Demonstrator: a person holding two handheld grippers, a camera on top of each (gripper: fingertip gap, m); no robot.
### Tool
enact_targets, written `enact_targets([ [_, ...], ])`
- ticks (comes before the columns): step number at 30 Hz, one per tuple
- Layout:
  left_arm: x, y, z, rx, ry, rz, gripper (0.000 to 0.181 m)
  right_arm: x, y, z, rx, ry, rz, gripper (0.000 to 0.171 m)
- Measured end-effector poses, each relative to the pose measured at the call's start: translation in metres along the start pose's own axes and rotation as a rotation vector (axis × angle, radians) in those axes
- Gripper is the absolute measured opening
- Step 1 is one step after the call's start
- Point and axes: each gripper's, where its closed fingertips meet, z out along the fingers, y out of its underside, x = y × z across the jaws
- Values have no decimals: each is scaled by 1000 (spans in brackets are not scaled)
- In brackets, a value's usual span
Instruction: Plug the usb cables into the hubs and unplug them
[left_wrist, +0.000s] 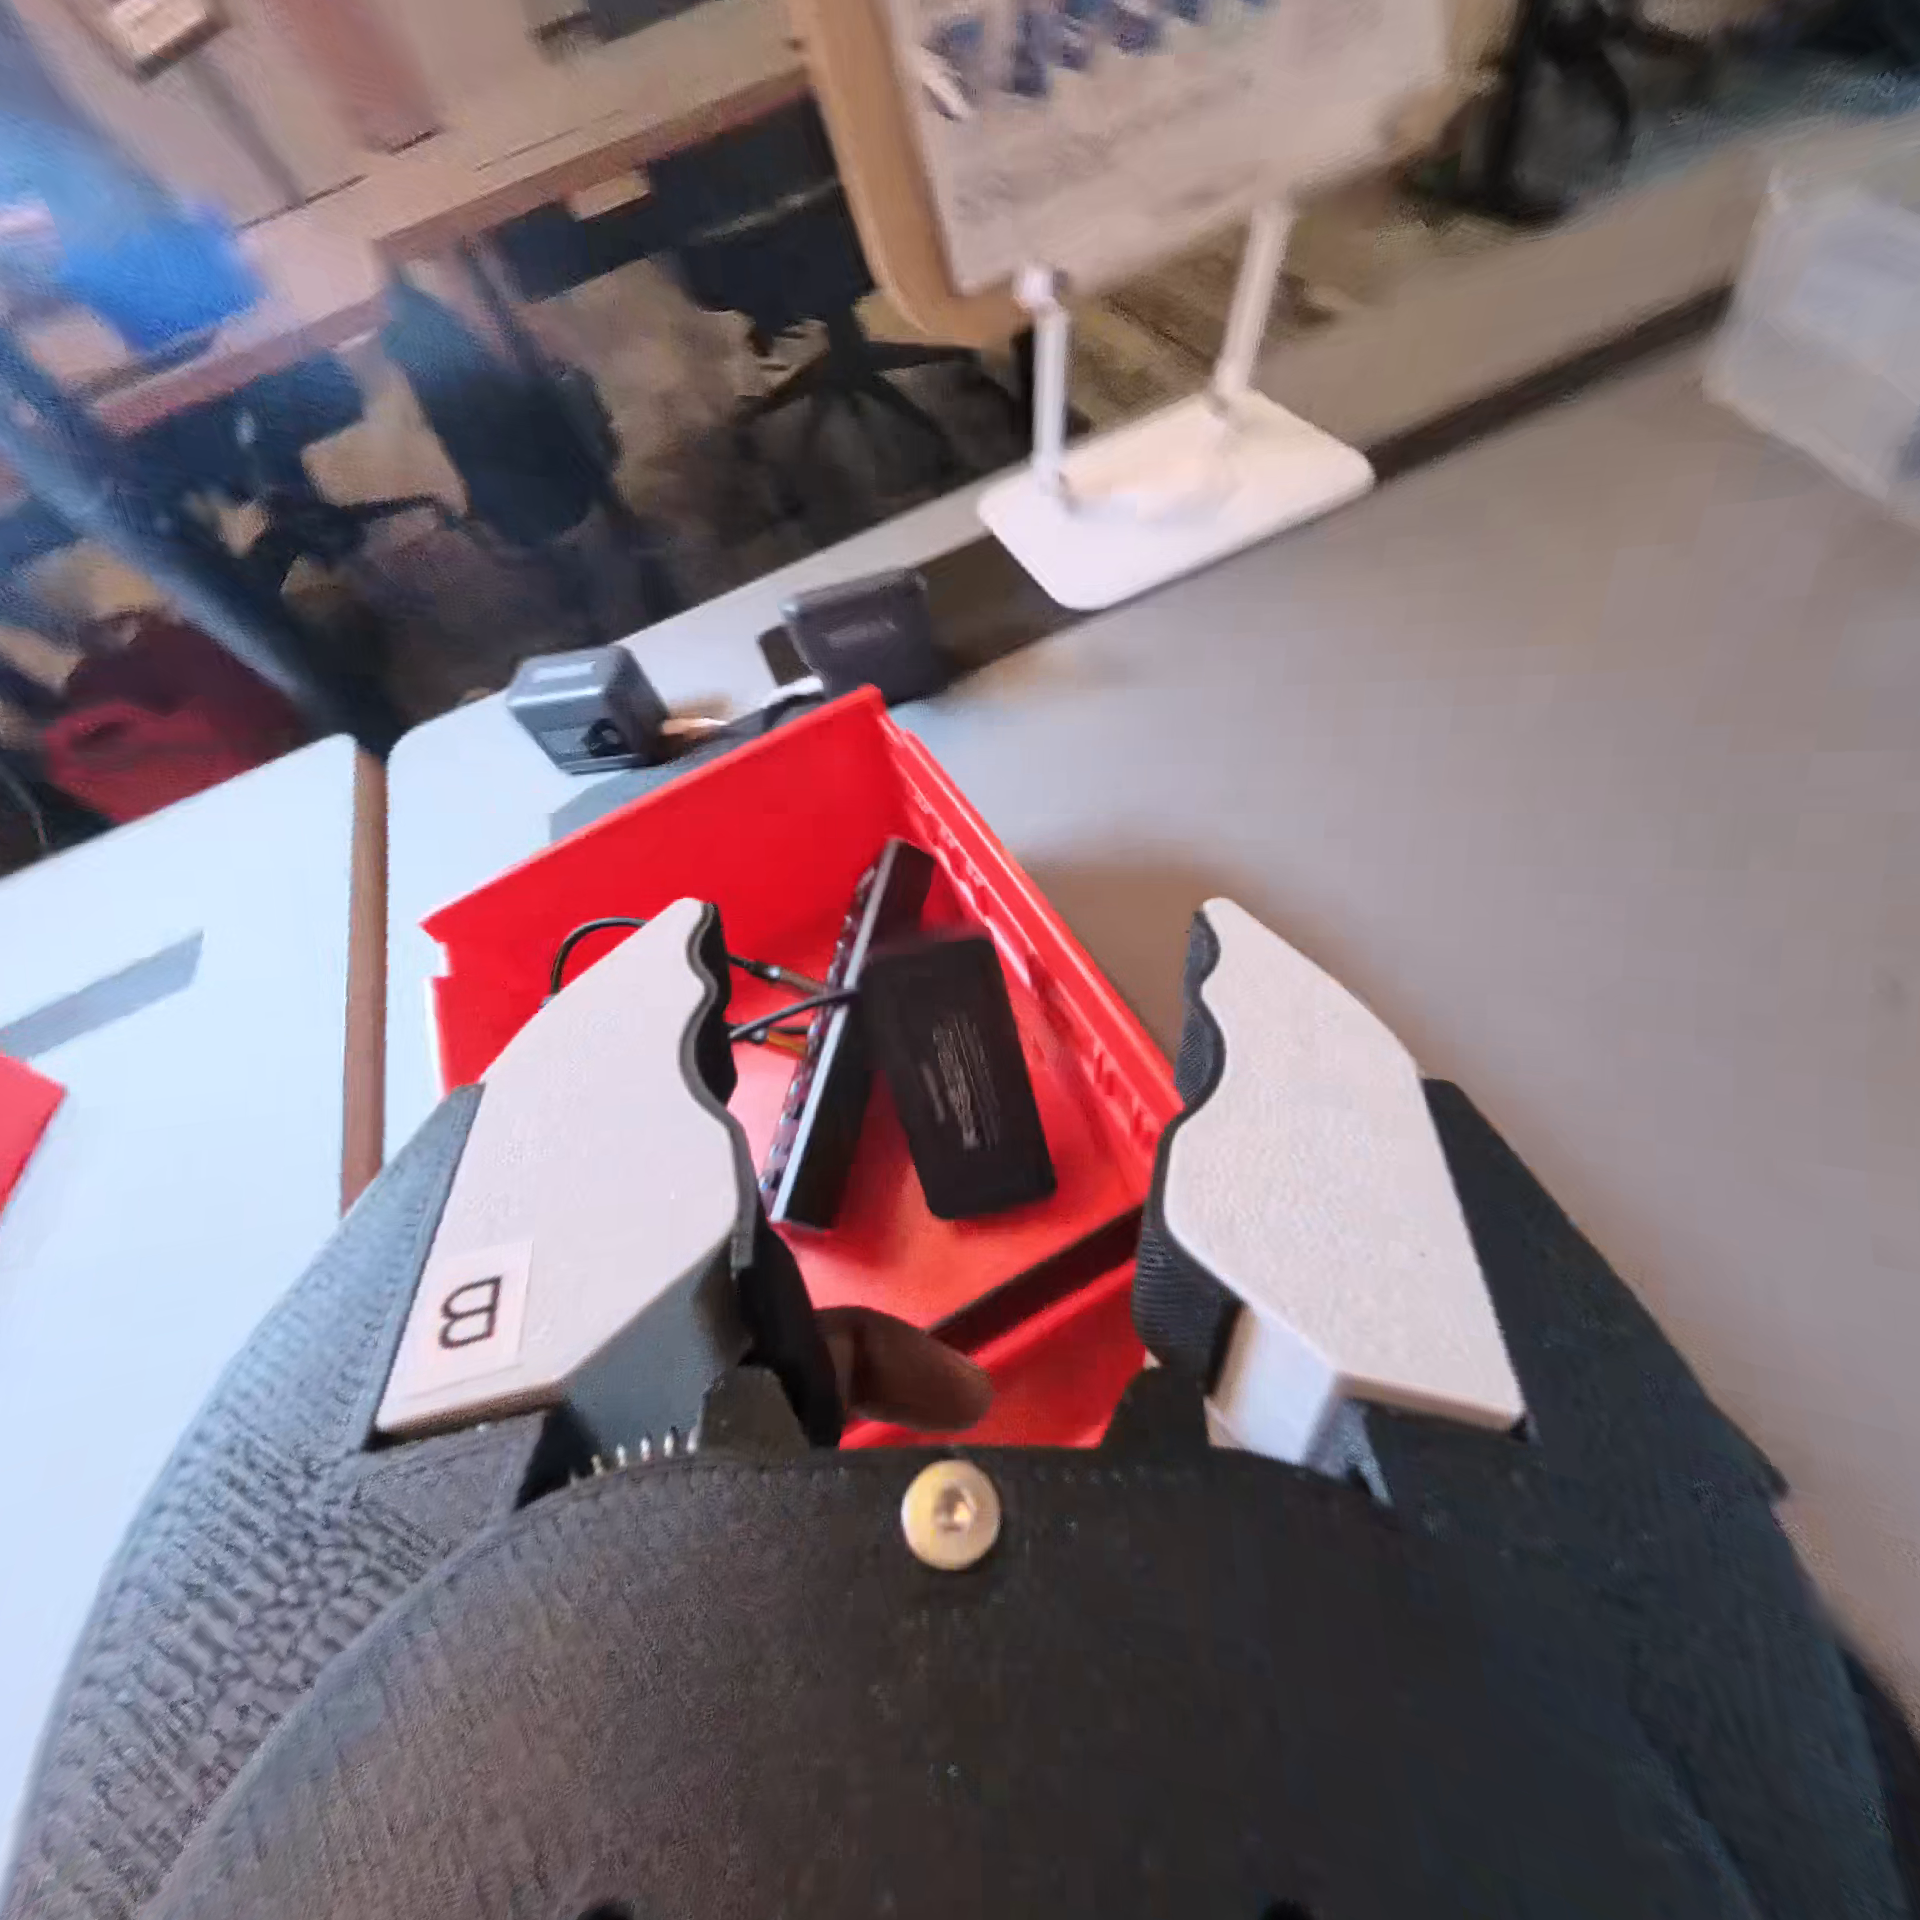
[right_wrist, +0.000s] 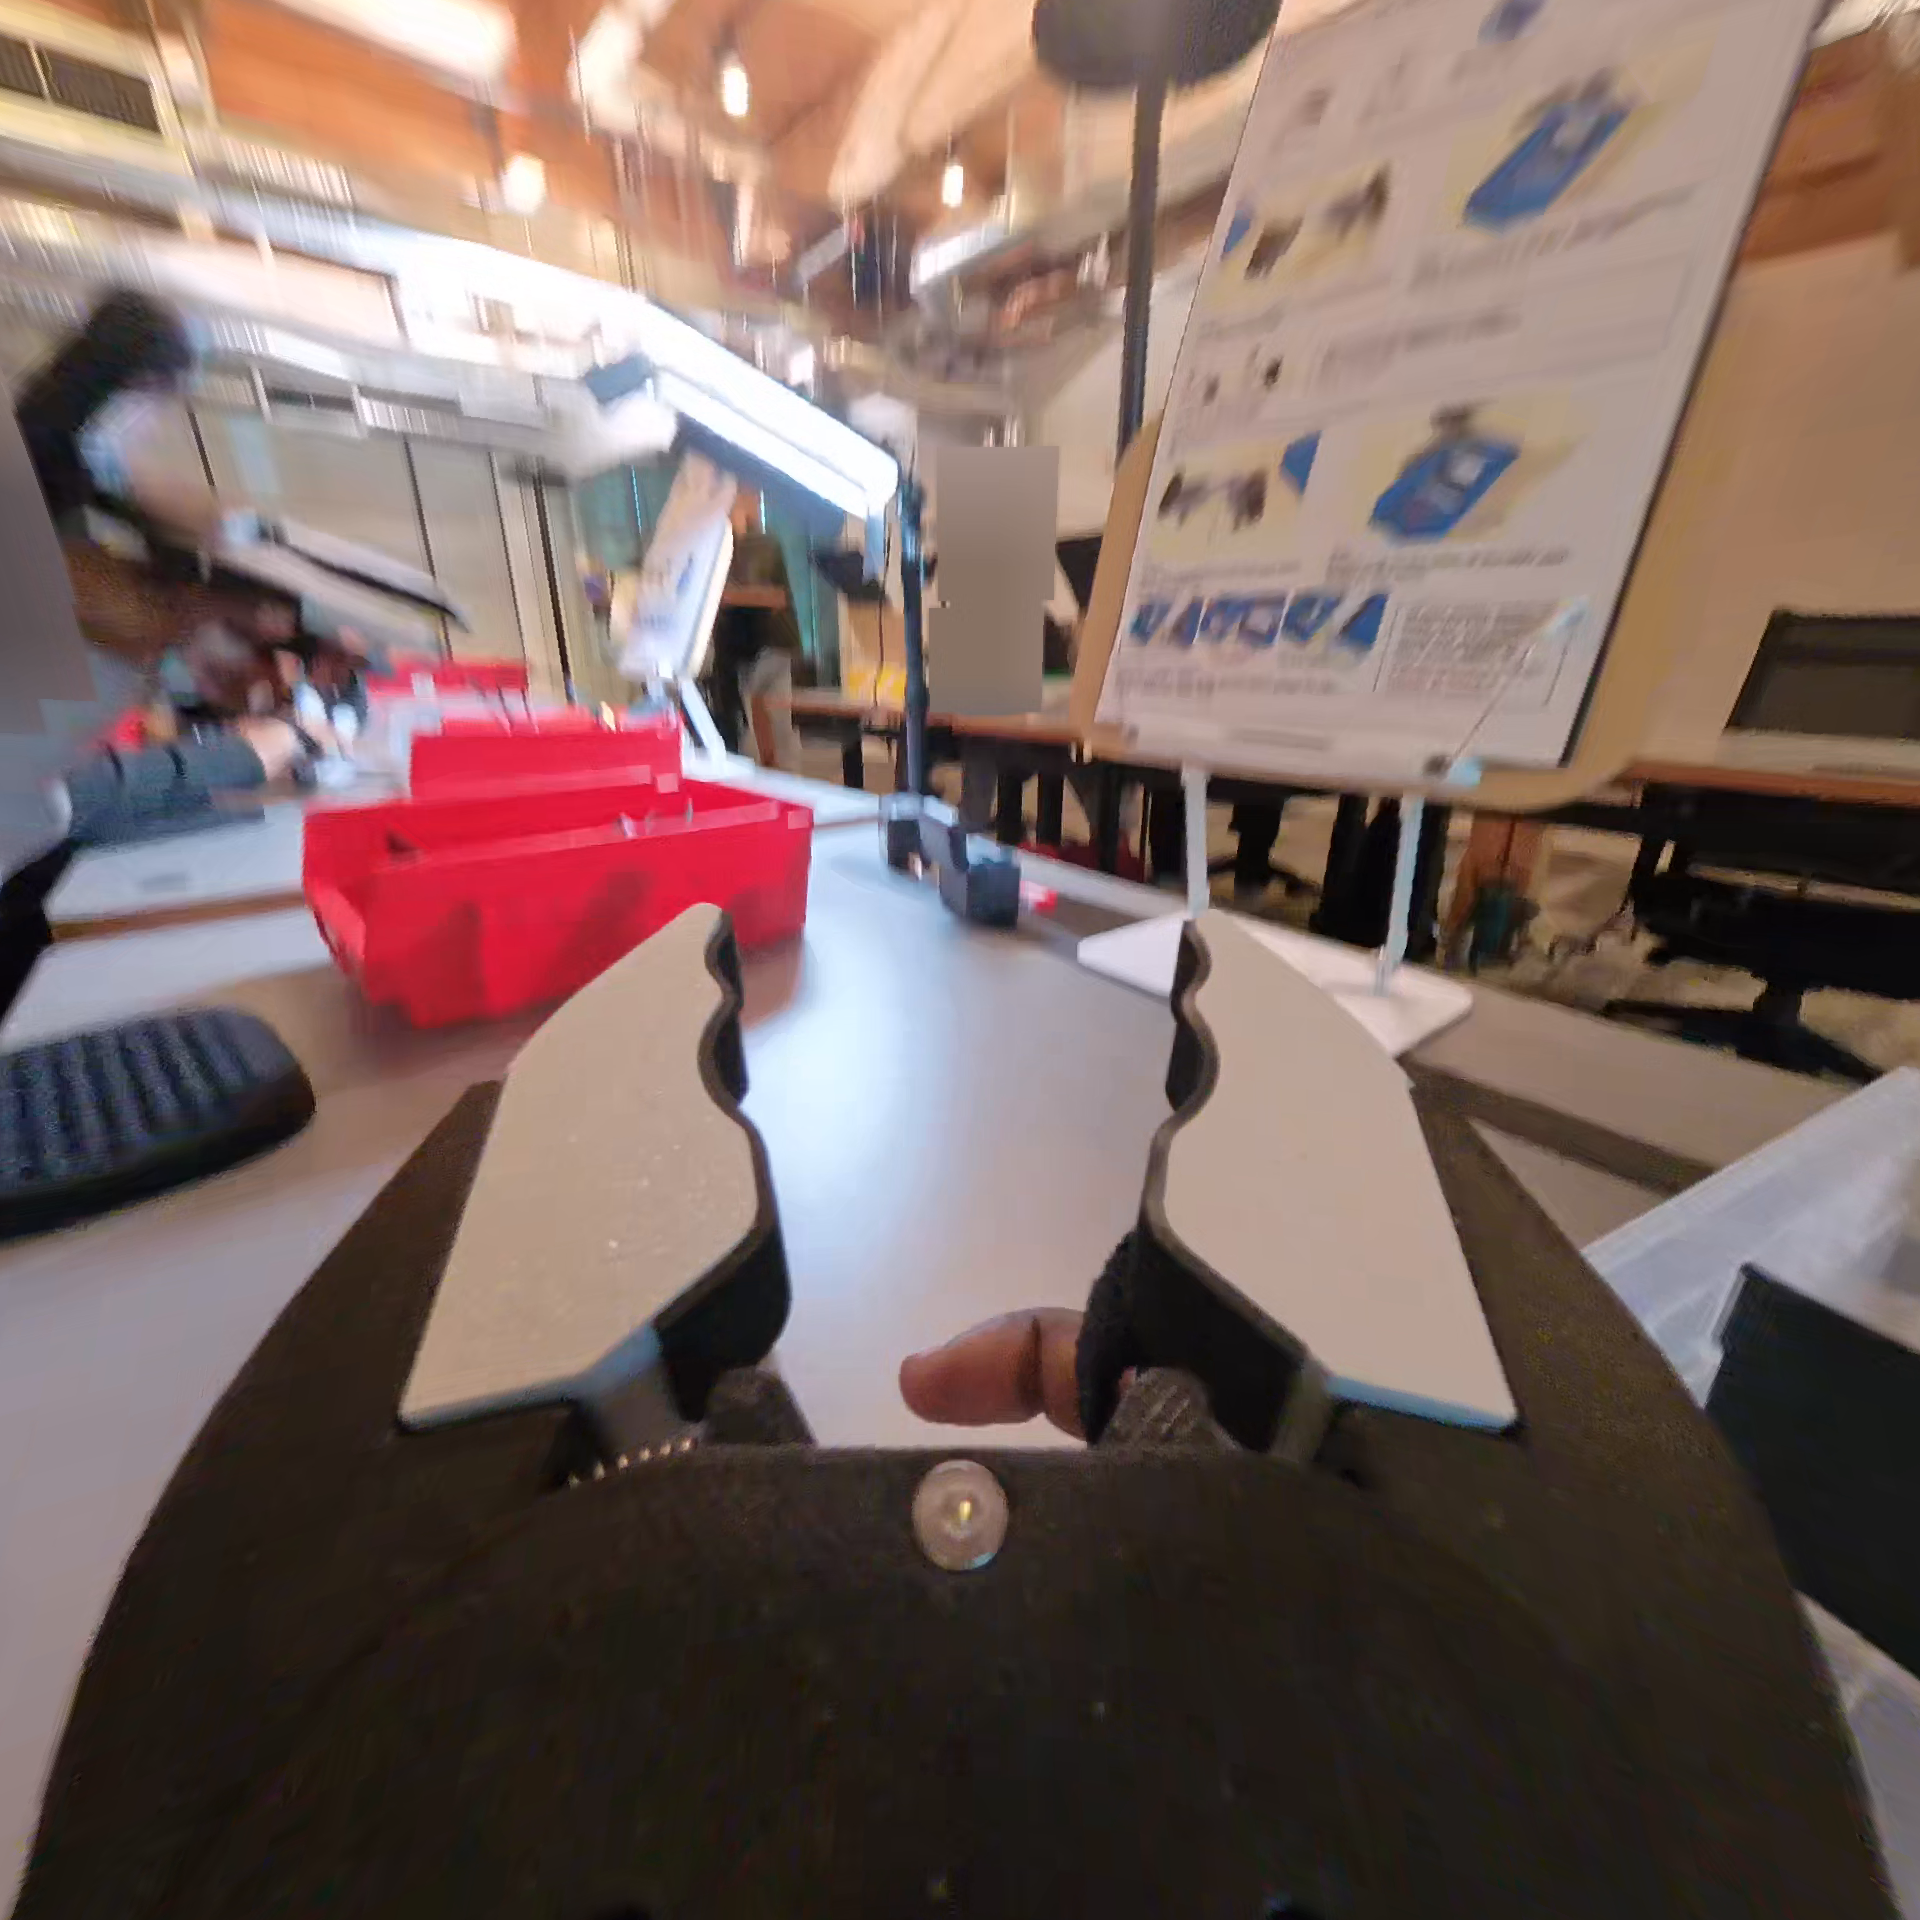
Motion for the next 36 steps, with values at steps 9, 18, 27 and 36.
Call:
enact_targets([
  [9,-1,114,96,-370,41,-236,84,1,41,8,-196,13,-118,88],
  [18,6,144,110,-494,64,-212,65,5,55,8,-268,28,-151,83],
  [27,-3,128,103,-385,27,-217,62,2,78,9,-389,14,-244,82],
  [36,-39,21,44,229,-147,-153,59,1,61,13,-296,23,-208,82],
])
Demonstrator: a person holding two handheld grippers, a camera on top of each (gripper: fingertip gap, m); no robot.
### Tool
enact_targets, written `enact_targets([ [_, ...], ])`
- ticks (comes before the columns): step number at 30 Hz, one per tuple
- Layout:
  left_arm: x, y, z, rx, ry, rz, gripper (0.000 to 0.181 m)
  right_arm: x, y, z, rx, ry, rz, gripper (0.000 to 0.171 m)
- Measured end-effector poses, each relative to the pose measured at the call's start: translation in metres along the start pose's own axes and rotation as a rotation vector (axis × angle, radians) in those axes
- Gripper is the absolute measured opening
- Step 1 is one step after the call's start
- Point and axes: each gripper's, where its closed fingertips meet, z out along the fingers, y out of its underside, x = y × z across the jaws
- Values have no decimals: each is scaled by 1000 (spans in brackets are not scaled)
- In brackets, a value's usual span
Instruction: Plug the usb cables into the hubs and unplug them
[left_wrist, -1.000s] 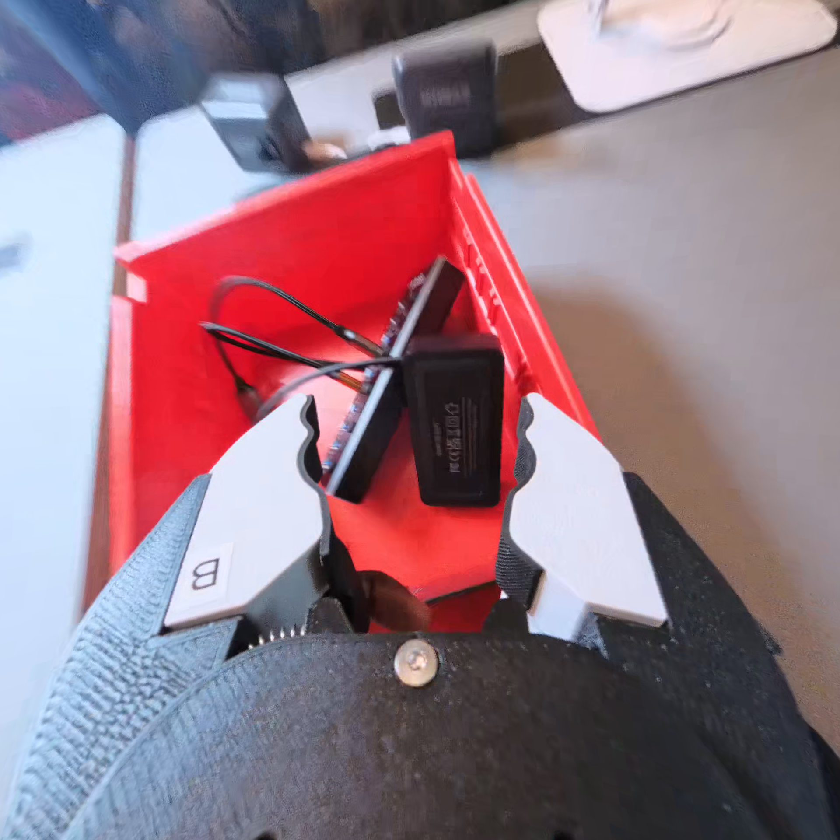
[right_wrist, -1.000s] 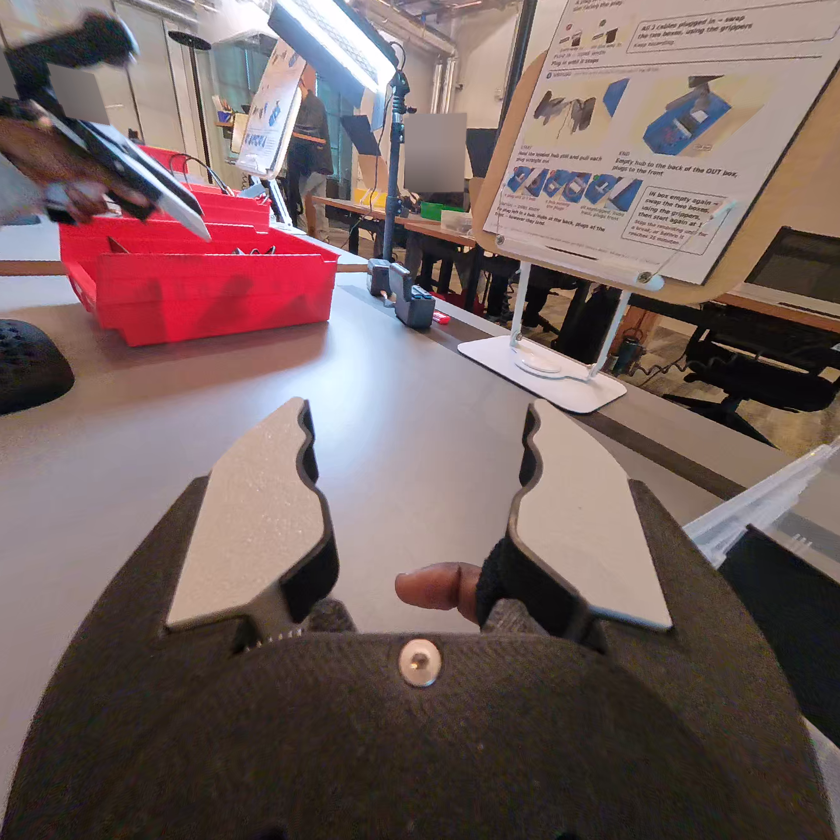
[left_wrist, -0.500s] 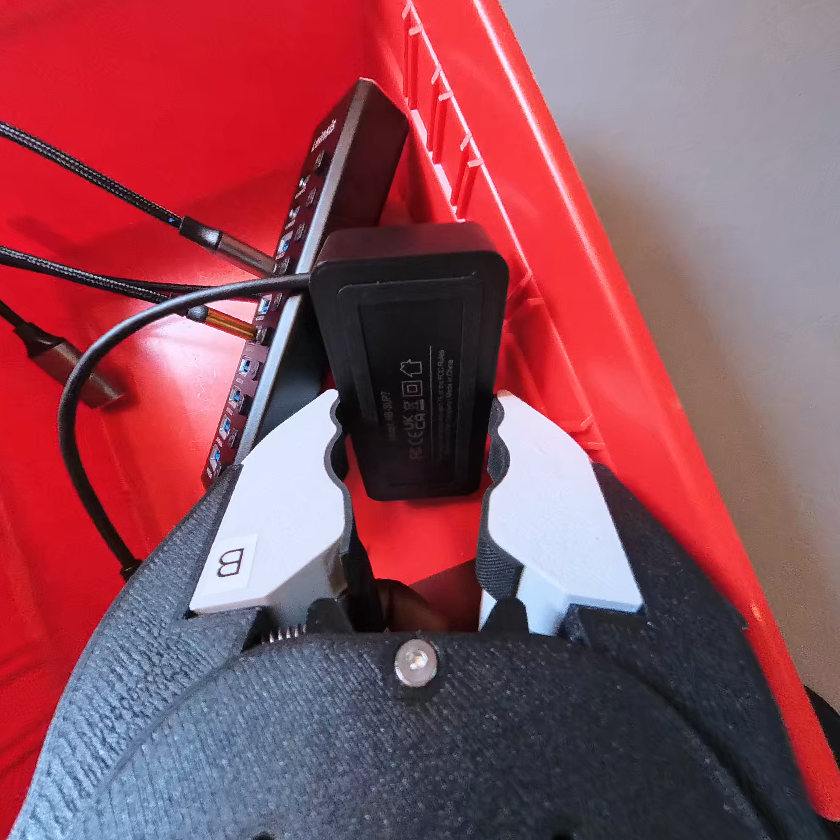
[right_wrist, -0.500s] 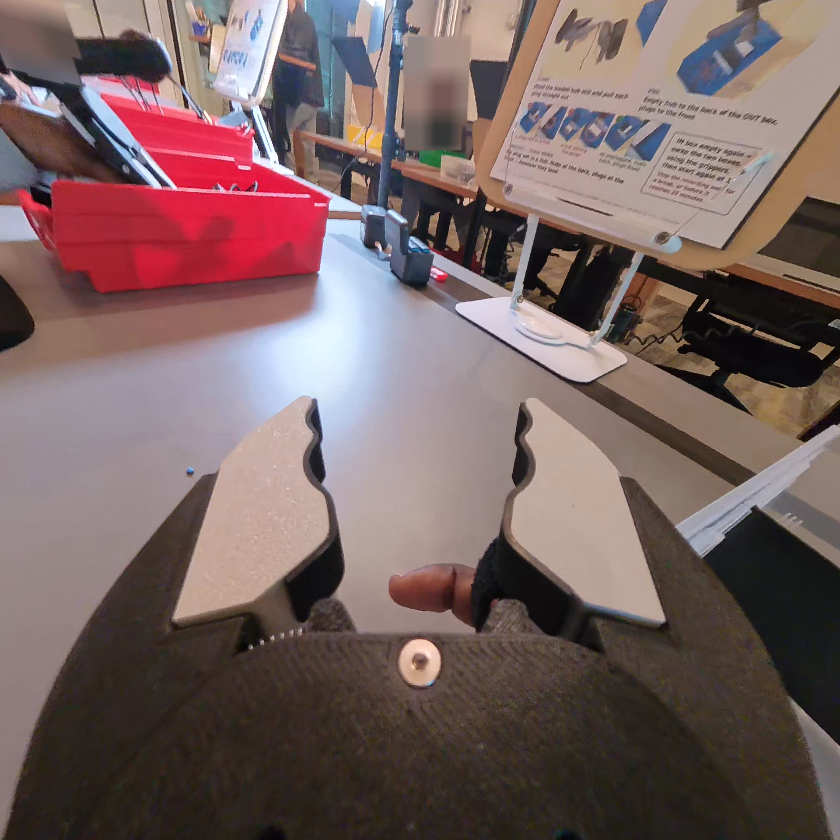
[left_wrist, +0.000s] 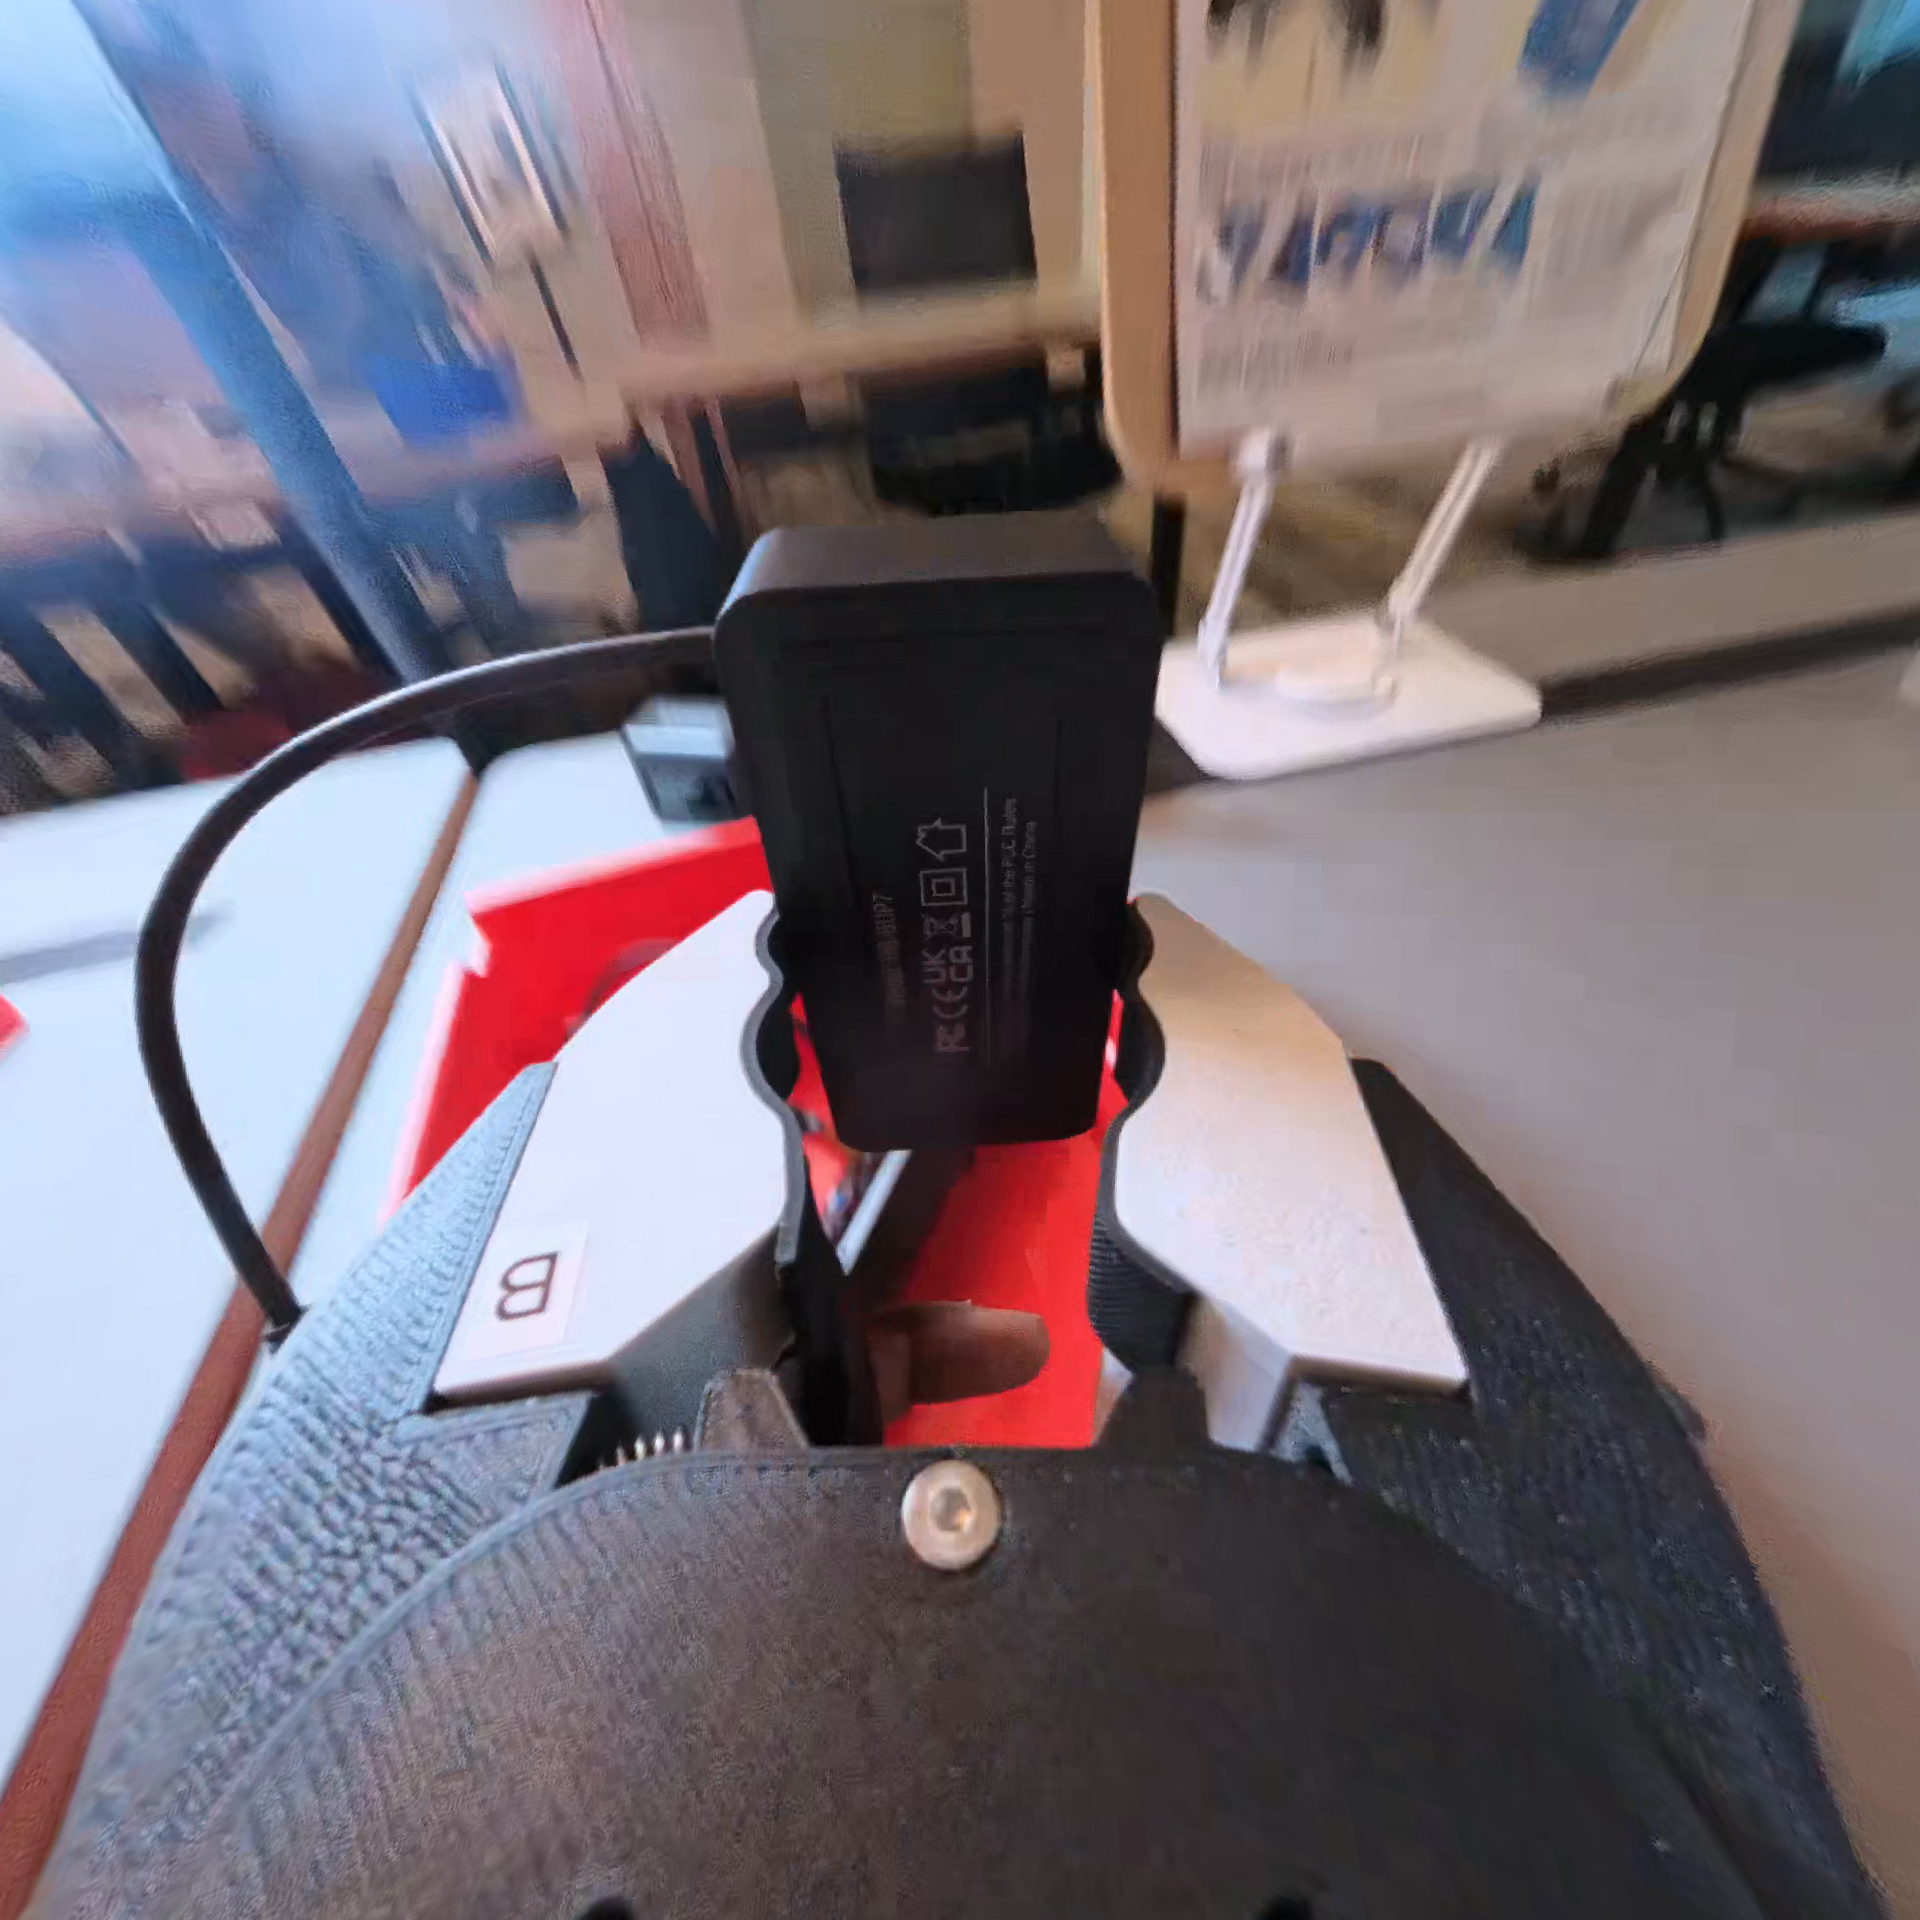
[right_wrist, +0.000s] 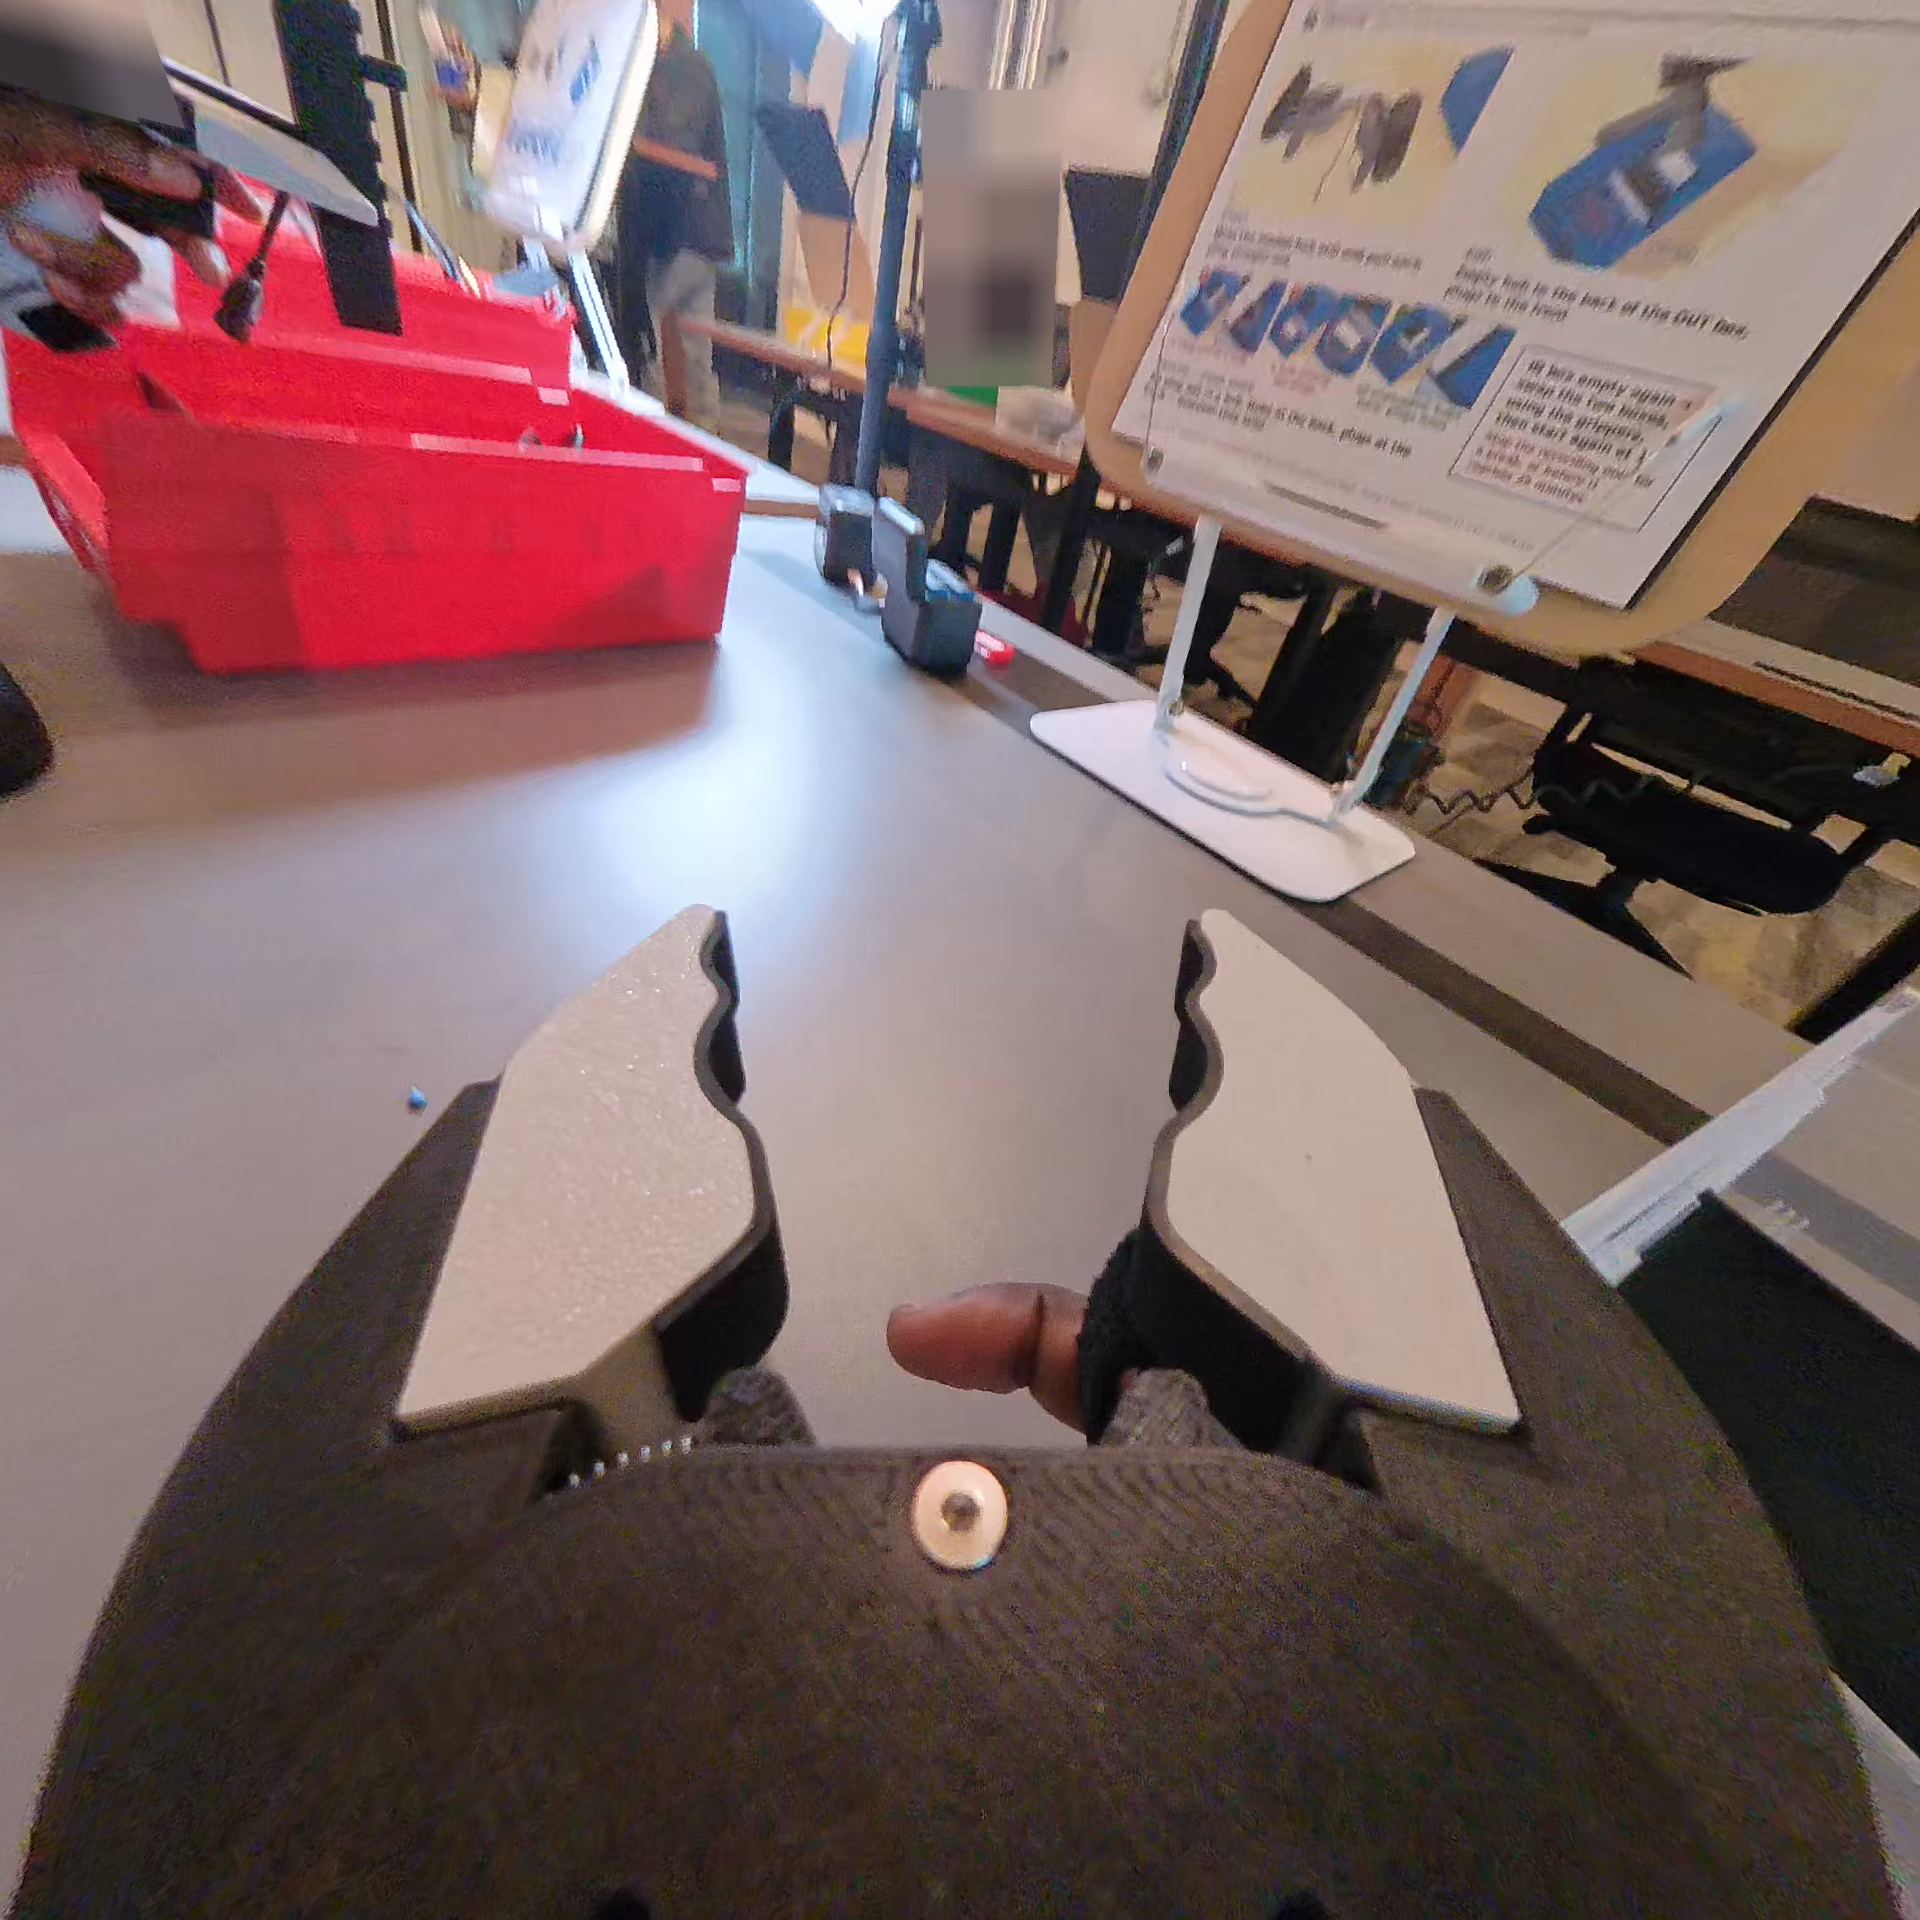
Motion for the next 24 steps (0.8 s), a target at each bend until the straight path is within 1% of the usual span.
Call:
enact_targets([
  [1,3,-19,-6,85,-31,30,59,1,-7,0,35,3,16,82],
  [3,17,-51,-15,202,-83,124,59,3,-25,1,108,21,52,80],
  [6,59,-89,-18,330,-130,337,59,-5,-64,10,215,-4,87,78],
  [7,79,-98,-16,372,-132,409,60,-11,-79,15,238,-22,89,75],
  [9,124,-108,-6,439,-102,508,60,-23,-101,29,208,-65,96,56],
  [11,168,-104,11,462,-73,585,60,-41,-123,45,201,-148,116,58],
  [13,199,-89,31,468,-129,723,59,-49,-141,58,259,-158,117,56],
  [14,210,-79,40,470,-176,800,59,-51,-142,66,268,-145,111,57],
  [16,232,-53,54,457,-188,927,59,-56,-127,81,264,-126,93,59],
  [18,247,-27,62,443,-166,1039,59,-64,-107,92,278,-129,153,57],
  [20,258,-6,66,440,-129,1115,59,-73,-90,101,243,-129,153,54],
  [22,269,5,69,440,-83,1151,59,-81,-78,110,192,-133,92,54],
  [23,269,7,70,435,-89,1158,59,-82,-76,112,181,-121,88,56],
  [24,269,8,71,432,-86,1160,59,-80,-74,113,176,-100,89,51],
])
